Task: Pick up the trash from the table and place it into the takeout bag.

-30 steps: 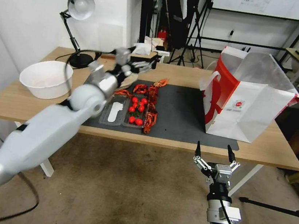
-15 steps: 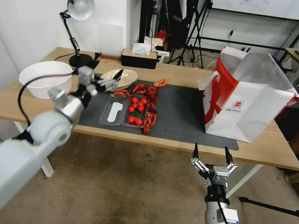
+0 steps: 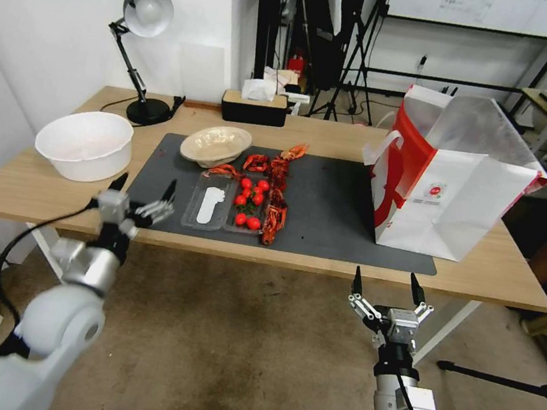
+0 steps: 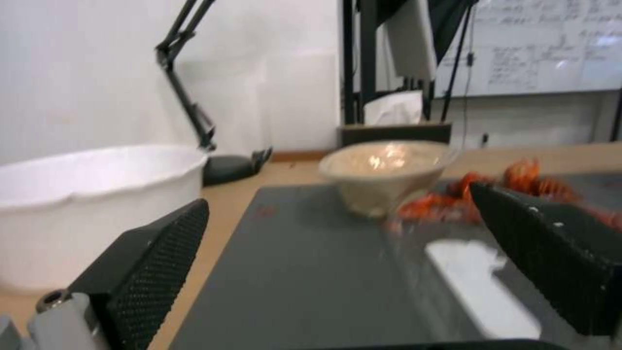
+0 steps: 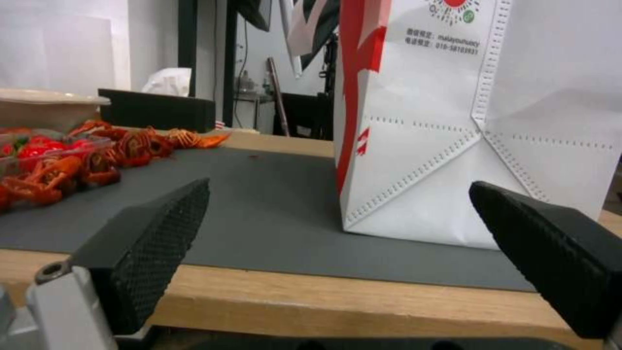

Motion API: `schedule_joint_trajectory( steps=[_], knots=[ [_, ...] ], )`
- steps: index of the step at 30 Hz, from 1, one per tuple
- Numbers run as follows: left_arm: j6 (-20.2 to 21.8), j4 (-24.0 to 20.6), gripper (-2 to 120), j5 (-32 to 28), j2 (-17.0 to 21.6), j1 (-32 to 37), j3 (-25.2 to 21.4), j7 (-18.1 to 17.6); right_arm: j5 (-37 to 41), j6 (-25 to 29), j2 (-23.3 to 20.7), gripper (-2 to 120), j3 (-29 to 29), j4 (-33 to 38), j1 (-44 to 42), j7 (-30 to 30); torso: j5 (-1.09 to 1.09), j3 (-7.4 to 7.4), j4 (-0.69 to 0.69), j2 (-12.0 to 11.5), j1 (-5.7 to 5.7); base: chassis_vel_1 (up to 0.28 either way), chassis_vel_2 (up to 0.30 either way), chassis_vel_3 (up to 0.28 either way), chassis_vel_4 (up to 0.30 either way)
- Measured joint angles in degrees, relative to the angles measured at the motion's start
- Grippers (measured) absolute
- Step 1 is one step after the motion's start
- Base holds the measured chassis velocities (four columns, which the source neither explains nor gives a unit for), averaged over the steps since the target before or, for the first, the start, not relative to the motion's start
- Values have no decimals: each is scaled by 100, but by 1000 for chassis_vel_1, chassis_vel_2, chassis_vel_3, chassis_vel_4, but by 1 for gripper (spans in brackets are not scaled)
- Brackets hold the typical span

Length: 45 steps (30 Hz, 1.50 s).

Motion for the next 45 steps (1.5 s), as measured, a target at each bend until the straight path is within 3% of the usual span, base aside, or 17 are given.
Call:
schedule_joint_trajectory(
  steps=[14, 25, 39, 45],
  knots=[
    [-751, 256, 100, 468, -385, 896, -337, 15, 0, 12, -5, 100, 5, -18, -15, 19, 1, 1, 0, 0, 1, 0, 0, 0, 0],
    [-857, 301, 100, 501, -394, 934, -196, 121, 1, 20, -1, 100, -2, -48, -12, 20, 0, 1, 0, -1, 1, 0, 0, 0, 0],
    [-408, 497, 100, 562, 354, -237, 482, 185, 3, 27, 5, 100, 17, -29, -22, 21, -1, 1, 0, -1, 1, 0, 0, 0, 0],
    [-248, 897, 100, 593, 966, -1211, 989, 452, -10, 5, 24, 100, 42, -13, -26, 25, 0, 1, 0, -1, 1, 0, 0, 0, 0]
  ],
)
